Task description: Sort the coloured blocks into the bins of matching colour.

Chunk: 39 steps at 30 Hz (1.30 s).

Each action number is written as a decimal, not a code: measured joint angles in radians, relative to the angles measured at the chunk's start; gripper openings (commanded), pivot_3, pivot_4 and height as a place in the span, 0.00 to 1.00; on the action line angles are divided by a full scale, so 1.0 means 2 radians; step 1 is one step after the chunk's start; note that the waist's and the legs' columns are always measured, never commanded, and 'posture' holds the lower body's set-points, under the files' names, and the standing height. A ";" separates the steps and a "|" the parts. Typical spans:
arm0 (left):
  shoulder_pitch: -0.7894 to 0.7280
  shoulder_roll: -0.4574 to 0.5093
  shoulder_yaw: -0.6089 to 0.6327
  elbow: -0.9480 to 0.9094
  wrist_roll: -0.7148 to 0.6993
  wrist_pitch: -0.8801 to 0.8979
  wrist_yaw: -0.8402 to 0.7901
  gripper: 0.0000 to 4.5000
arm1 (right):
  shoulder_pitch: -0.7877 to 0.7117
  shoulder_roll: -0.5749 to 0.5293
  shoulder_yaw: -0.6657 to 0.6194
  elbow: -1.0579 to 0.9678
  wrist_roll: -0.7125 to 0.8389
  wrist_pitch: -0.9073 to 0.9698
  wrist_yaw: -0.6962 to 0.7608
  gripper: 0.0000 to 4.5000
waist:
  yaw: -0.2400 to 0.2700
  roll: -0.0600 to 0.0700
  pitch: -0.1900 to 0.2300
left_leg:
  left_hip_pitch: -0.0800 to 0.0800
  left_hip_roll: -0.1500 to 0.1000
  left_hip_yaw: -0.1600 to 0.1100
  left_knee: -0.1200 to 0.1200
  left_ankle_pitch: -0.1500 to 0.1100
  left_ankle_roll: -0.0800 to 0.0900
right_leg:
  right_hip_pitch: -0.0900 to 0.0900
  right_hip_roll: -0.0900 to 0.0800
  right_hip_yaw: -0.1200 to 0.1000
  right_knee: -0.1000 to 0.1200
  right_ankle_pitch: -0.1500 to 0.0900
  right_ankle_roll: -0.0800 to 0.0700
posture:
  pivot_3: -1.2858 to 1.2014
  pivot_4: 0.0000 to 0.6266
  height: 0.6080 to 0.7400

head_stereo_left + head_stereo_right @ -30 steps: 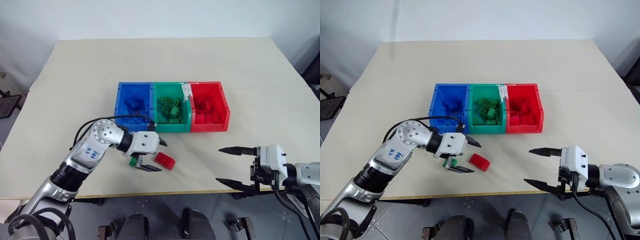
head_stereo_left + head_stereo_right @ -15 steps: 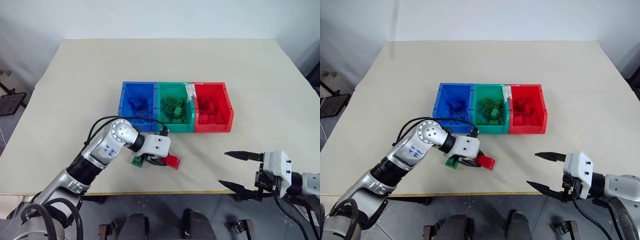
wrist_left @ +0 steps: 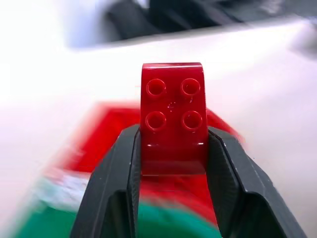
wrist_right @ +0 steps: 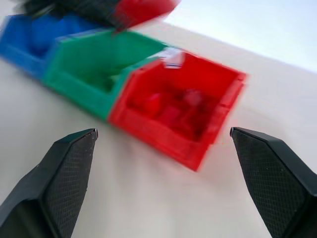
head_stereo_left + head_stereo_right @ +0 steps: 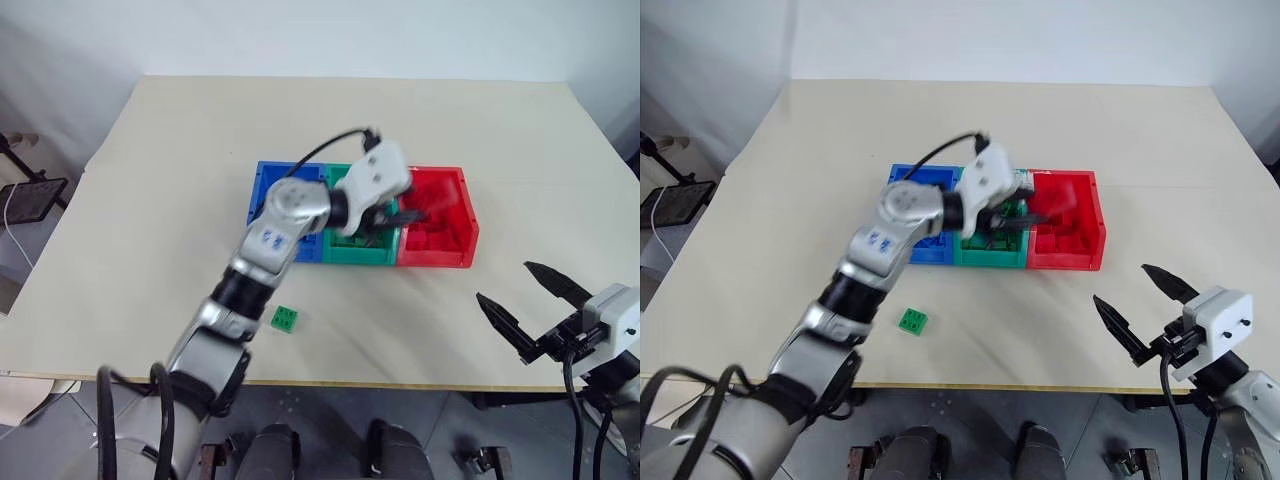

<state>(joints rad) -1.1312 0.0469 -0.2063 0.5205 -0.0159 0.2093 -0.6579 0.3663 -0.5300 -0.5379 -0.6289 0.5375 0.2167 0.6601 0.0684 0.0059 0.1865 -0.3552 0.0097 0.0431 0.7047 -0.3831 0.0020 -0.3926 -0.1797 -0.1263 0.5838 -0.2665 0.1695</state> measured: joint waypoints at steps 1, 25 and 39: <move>-0.011 -0.008 0.004 0.035 0.000 -0.016 0.005 0.32 | 0.007 0.000 -0.005 -0.010 0.000 0.002 -0.006 1.00 | -0.001 0.000 0.000 | 0.000 0.000 0.000 -0.001 0.000 0.000 | 0.000 0.000 0.000 0.000 0.000 0.000 | 0.52 0.24 1.00; 0.224 0.246 0.093 -0.100 -0.113 -0.125 -0.265 0.99 | -0.175 -0.121 0.148 0.030 0.016 0.034 0.104 1.00 | -0.048 0.001 -0.001 | 0.002 0.002 0.001 -0.004 0.000 0.000 | -0.002 0.000 -0.001 0.002 0.000 0.000 | 0.52 0.24 1.00; 0.539 0.416 0.267 -0.205 -0.185 -0.154 -0.334 0.99 | -0.312 -0.120 0.278 0.143 -0.001 0.010 0.251 1.00 | -0.022 0.000 0.000 | 0.001 0.001 -0.002 -0.002 0.000 -0.001 | -0.001 0.000 -0.003 0.002 0.000 0.000 | 0.52 0.24 1.00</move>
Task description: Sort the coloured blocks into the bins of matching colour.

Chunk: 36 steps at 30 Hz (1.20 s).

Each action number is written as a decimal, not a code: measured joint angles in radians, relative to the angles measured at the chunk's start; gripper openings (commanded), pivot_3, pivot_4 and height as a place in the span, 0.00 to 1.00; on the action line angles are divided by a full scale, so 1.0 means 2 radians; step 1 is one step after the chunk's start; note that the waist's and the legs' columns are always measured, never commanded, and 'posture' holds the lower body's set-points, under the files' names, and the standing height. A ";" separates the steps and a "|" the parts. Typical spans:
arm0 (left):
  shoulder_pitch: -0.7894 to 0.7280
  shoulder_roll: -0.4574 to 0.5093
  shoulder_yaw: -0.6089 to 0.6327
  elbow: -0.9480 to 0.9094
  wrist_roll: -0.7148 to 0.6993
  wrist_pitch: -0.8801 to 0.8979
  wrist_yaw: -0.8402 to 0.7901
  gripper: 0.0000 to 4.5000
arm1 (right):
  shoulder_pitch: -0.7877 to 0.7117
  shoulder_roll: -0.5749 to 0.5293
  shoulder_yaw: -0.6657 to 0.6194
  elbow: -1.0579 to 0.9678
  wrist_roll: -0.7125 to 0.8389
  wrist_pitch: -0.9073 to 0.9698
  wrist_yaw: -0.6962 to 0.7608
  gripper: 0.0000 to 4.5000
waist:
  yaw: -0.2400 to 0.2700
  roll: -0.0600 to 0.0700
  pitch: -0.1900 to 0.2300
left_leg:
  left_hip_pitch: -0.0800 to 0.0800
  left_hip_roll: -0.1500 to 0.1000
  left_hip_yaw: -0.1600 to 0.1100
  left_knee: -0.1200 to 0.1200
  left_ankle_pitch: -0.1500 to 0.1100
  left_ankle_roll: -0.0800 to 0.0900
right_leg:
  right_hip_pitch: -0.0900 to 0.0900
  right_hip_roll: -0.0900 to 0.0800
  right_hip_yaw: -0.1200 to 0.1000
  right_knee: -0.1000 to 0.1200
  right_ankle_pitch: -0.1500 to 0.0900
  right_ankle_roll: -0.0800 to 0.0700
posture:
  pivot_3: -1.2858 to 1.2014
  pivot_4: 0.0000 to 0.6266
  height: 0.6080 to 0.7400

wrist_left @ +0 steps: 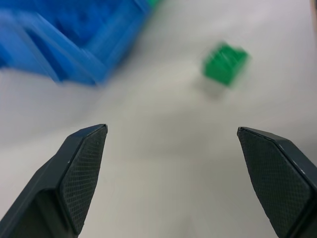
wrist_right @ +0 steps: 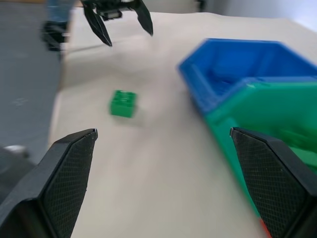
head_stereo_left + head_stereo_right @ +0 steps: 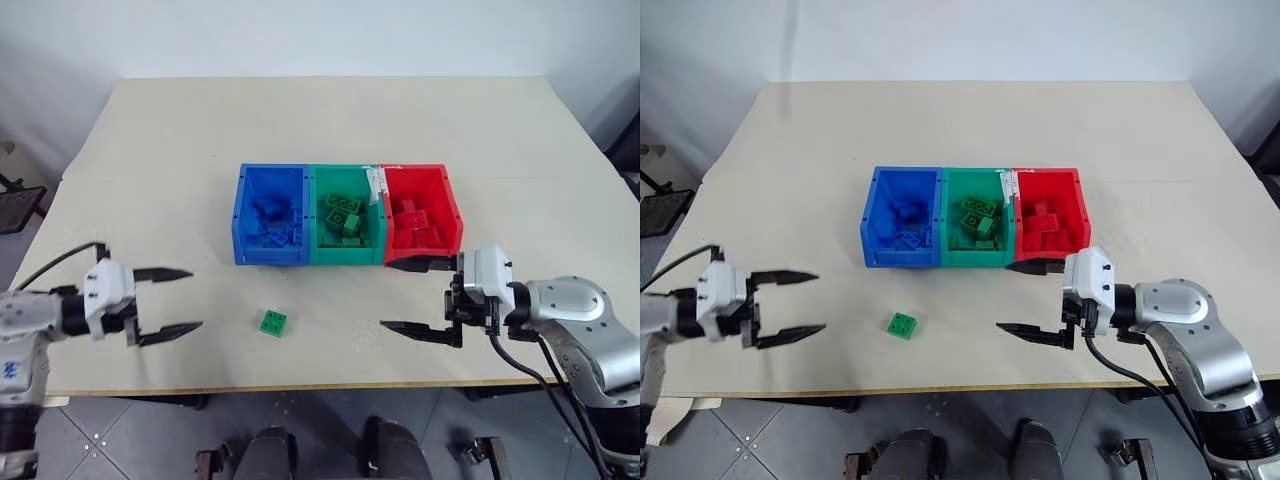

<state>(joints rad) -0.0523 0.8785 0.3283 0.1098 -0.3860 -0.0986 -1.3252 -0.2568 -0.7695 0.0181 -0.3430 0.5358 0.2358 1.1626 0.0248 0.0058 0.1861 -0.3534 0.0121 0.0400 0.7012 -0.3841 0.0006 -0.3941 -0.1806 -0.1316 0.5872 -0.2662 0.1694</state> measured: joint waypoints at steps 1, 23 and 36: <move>0.007 0.000 0.000 -0.009 0.000 -0.004 0.000 0.99 | 0.000 0.000 0.005 0.003 -0.002 -0.001 0.007 1.00 | 0.000 0.000 0.000 | 0.000 0.000 0.000 0.000 0.000 0.000 | 0.000 0.000 0.000 0.000 0.000 0.000 | 0.52 0.24 1.00; -0.176 -0.051 -0.242 0.009 0.122 -0.011 0.019 0.86 | 0.105 -0.023 -0.041 -0.017 -0.020 -0.010 -0.013 1.00 | 0.001 0.000 0.000 | 0.001 0.000 0.002 0.000 0.000 0.000 | 0.000 0.000 0.000 0.000 0.000 0.000 | 0.52 0.24 1.00; -0.203 -0.080 -0.266 0.029 0.129 -0.010 0.014 0.33 | 0.137 -0.023 -0.053 -0.034 -0.022 -0.009 -0.033 1.00 | 0.002 0.000 -0.001 | 0.001 0.000 0.001 0.001 0.000 0.000 | 0.001 0.000 0.000 0.000 0.000 0.000 | 0.52 0.24 1.00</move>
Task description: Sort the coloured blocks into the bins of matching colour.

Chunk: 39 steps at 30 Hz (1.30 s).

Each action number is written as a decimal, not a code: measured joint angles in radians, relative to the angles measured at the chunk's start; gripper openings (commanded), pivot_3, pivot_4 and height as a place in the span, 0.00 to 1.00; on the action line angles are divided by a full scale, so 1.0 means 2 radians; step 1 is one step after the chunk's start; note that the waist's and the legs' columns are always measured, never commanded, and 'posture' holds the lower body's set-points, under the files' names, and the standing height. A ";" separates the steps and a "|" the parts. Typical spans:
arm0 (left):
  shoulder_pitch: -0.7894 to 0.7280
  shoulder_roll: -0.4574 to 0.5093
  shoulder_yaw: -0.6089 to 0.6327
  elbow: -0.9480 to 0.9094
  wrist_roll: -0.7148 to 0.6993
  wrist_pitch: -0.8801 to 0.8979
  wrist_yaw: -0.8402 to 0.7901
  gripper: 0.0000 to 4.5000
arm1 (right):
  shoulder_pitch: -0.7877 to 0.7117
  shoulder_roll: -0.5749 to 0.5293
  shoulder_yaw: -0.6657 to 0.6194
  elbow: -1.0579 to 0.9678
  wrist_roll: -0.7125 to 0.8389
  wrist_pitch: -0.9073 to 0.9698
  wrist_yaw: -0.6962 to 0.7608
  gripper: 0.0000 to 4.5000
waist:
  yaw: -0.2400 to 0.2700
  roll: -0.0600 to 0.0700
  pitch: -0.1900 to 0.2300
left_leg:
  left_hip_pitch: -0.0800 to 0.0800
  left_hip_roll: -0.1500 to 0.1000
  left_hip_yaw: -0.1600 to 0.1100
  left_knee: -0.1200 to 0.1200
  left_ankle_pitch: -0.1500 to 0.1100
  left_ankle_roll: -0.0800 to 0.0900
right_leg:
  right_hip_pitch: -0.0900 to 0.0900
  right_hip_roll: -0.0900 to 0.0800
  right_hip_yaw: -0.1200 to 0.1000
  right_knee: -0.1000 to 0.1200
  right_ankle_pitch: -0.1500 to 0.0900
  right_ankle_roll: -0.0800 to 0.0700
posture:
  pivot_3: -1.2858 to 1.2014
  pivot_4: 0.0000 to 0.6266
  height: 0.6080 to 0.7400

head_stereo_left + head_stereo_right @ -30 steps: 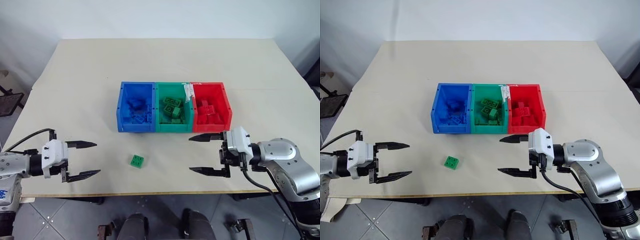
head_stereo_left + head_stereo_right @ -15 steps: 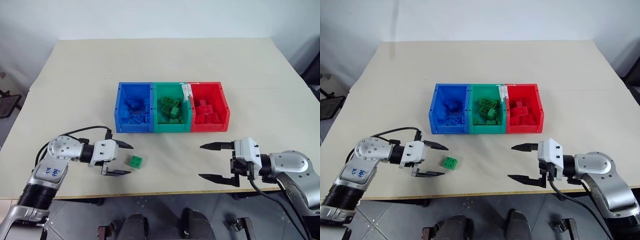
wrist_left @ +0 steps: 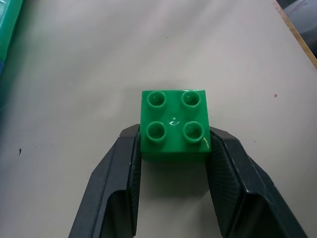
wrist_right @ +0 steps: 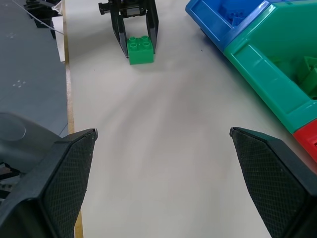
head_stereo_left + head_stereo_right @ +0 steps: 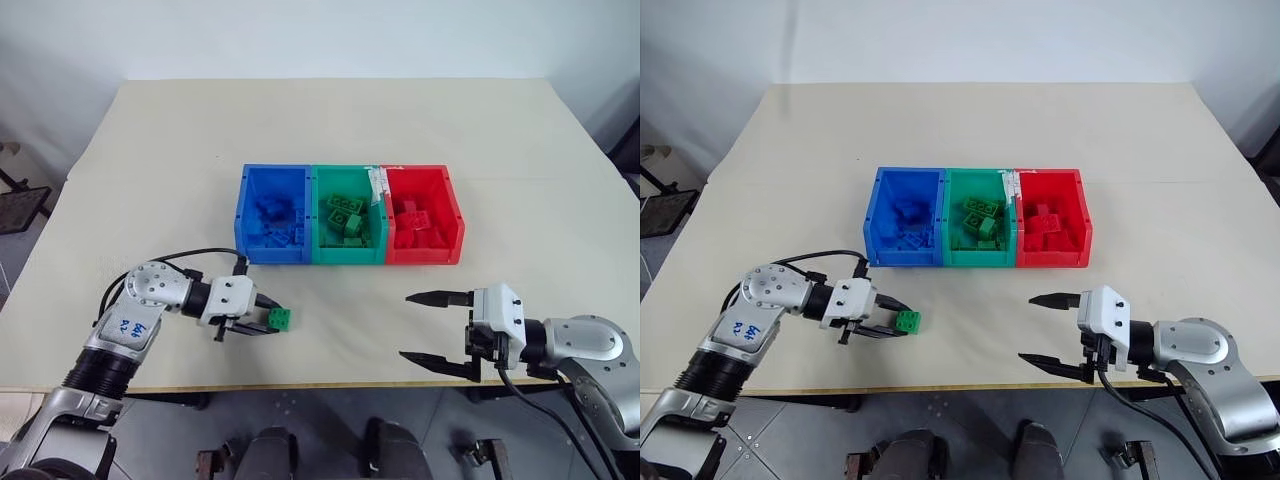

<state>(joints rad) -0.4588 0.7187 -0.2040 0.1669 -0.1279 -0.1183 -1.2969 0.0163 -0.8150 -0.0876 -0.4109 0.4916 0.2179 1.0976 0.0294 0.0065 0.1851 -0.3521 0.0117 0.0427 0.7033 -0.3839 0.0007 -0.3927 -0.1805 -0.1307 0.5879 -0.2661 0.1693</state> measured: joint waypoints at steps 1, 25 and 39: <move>0.000 -0.002 0.001 0.000 -0.003 0.004 0.000 0.33 | 0.003 0.000 -0.001 -0.001 0.000 0.000 -0.002 1.00 | 0.000 0.000 0.000 | 0.000 0.000 0.000 0.000 0.000 0.000 | 0.000 0.000 0.000 0.000 0.000 0.000 | 0.52 0.24 1.00; -0.209 -0.202 0.025 0.114 -0.015 0.124 0.217 0.99 | 0.092 0.114 -0.107 -0.067 -0.018 -0.028 -0.178 1.00 | -0.002 -0.001 0.000 | 0.000 0.000 0.000 -0.001 0.000 0.000 | 0.000 0.000 0.000 -0.001 0.000 0.000 | 0.52 0.24 1.00; 0.028 0.024 0.162 -0.042 -0.110 0.121 0.069 0.99 | -0.013 0.046 -0.059 0.008 -0.006 -0.023 -0.069 1.00 | -0.013 -0.001 0.000 | 0.000 0.000 -0.001 -0.001 0.000 0.000 | -0.001 0.000 0.000 0.000 0.000 0.000 | 0.52 0.24 1.00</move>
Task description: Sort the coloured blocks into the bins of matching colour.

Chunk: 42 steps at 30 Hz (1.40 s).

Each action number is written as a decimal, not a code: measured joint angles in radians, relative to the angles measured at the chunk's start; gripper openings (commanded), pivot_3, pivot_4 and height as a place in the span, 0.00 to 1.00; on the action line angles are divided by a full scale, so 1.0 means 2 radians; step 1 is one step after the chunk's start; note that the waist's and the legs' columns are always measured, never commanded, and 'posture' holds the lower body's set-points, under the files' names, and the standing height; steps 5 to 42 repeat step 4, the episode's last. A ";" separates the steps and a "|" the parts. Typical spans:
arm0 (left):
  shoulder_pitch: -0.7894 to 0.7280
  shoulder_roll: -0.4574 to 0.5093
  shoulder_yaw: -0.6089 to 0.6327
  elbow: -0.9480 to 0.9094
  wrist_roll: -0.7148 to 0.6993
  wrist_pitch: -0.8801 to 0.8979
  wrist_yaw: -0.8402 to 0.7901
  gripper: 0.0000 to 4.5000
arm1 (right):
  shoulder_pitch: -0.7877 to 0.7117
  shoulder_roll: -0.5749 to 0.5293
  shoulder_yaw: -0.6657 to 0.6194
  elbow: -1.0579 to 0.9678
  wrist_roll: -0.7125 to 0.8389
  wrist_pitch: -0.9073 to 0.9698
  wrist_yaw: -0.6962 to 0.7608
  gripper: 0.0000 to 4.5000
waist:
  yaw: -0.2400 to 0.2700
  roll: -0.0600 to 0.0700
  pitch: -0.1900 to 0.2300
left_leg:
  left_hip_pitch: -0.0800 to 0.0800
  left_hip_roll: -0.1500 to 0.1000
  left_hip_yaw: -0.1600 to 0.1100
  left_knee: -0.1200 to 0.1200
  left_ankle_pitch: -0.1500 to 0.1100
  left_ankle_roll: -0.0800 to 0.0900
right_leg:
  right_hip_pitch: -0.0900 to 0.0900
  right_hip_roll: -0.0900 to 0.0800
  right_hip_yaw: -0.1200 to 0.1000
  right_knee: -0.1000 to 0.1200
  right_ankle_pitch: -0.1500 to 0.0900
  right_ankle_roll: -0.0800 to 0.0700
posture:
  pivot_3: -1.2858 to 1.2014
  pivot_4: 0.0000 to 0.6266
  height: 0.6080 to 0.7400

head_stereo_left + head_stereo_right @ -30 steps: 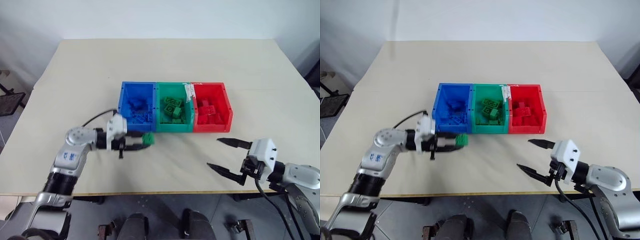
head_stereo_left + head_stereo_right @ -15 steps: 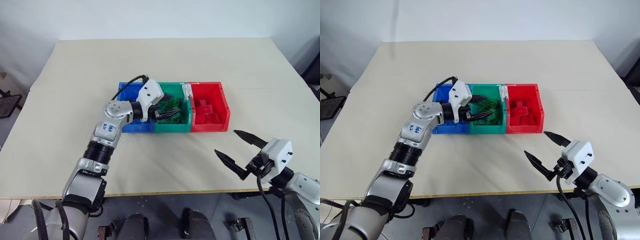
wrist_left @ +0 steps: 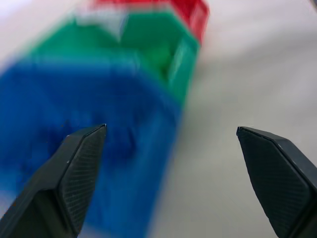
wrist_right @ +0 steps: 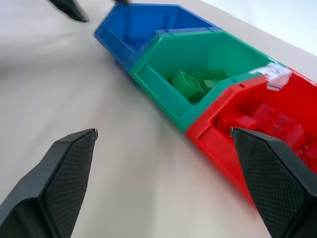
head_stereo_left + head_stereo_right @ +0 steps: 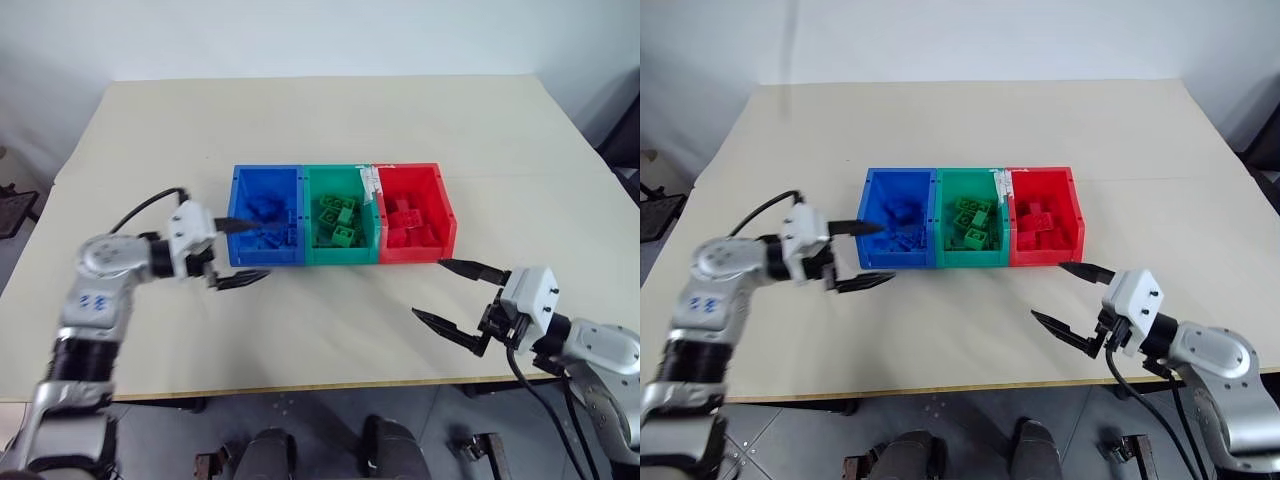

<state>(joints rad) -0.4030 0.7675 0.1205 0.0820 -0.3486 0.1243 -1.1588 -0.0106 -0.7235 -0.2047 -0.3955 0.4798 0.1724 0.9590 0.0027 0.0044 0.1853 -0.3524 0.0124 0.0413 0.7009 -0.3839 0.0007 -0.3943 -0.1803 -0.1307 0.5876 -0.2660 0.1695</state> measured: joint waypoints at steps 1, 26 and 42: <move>0.012 0.006 0.011 -0.008 -0.003 0.004 0.001 0.99 | -0.009 -0.003 0.003 0.007 0.001 0.002 0.006 1.00 | 0.002 0.000 0.000 | 0.000 0.000 0.000 0.000 0.000 0.000 | 0.000 0.000 0.000 0.000 0.000 0.000 | 0.52 0.24 1.00; 0.067 0.022 0.053 -0.052 -0.010 0.026 0.027 0.99 | -0.038 -0.003 0.008 0.032 0.002 0.002 0.017 1.00 | 0.004 0.000 0.000 | 0.000 0.000 0.000 0.000 0.000 0.000 | 0.000 0.000 0.000 0.000 0.000 0.000 | 0.52 0.24 1.00; 0.067 0.022 0.053 -0.052 -0.010 0.026 0.027 0.99 | -0.038 -0.003 0.008 0.032 0.002 0.002 0.017 1.00 | 0.004 0.000 0.000 | 0.000 0.000 0.000 0.000 0.000 0.000 | 0.000 0.000 0.000 0.000 0.000 0.000 | 0.52 0.24 1.00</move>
